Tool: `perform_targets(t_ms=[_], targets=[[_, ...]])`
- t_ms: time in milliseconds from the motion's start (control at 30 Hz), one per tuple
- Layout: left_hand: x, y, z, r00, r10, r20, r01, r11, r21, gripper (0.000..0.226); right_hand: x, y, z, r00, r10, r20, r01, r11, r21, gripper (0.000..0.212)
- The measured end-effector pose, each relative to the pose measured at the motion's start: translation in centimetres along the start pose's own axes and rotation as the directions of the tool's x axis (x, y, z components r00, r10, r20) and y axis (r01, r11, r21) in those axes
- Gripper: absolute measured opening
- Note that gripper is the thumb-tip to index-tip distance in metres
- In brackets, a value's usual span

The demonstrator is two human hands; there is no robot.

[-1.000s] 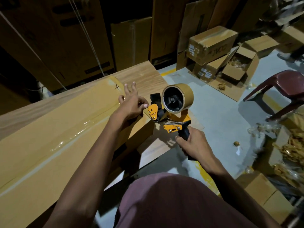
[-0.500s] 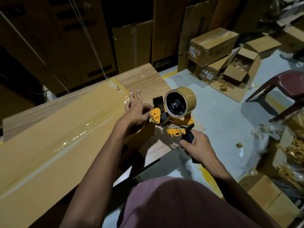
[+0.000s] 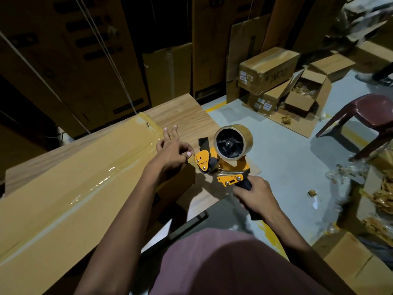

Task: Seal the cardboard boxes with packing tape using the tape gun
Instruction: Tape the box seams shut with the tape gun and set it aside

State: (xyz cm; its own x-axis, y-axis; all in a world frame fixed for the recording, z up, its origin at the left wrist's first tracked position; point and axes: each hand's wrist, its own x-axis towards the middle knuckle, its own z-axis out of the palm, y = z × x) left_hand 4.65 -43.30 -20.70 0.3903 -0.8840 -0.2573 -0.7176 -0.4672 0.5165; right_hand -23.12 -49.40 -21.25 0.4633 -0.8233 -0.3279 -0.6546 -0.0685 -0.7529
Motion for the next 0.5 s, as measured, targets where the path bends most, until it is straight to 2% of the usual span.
perform_targets(t_ms=[133,267,400,500], targets=[[0.5,1.8,-0.5,0.993,-0.041,0.112,0.025,0.989,0.146,0.014,0.1,0.6,0.0,1.0,-0.003,-0.007,0.003,1.0,-0.005,0.011],[1.3,3.3,0.1,0.957,-0.11,0.269,0.048,0.973,0.227,0.039,-0.5,1.2,0.0,0.997,0.073,0.032,-0.076,0.992,0.097,0.006],[1.7,3.4,0.0,0.946,-0.104,0.306,0.027,0.969,0.245,0.037,-0.7,1.5,0.2,0.991,0.122,0.051,-0.13,0.972,0.197,0.006],[2.1,4.4,-0.2,0.92,-0.151,0.361,0.014,0.935,0.354,0.043,-1.0,1.6,0.4,0.99,0.128,0.062,-0.139,0.968,0.208,0.007]])
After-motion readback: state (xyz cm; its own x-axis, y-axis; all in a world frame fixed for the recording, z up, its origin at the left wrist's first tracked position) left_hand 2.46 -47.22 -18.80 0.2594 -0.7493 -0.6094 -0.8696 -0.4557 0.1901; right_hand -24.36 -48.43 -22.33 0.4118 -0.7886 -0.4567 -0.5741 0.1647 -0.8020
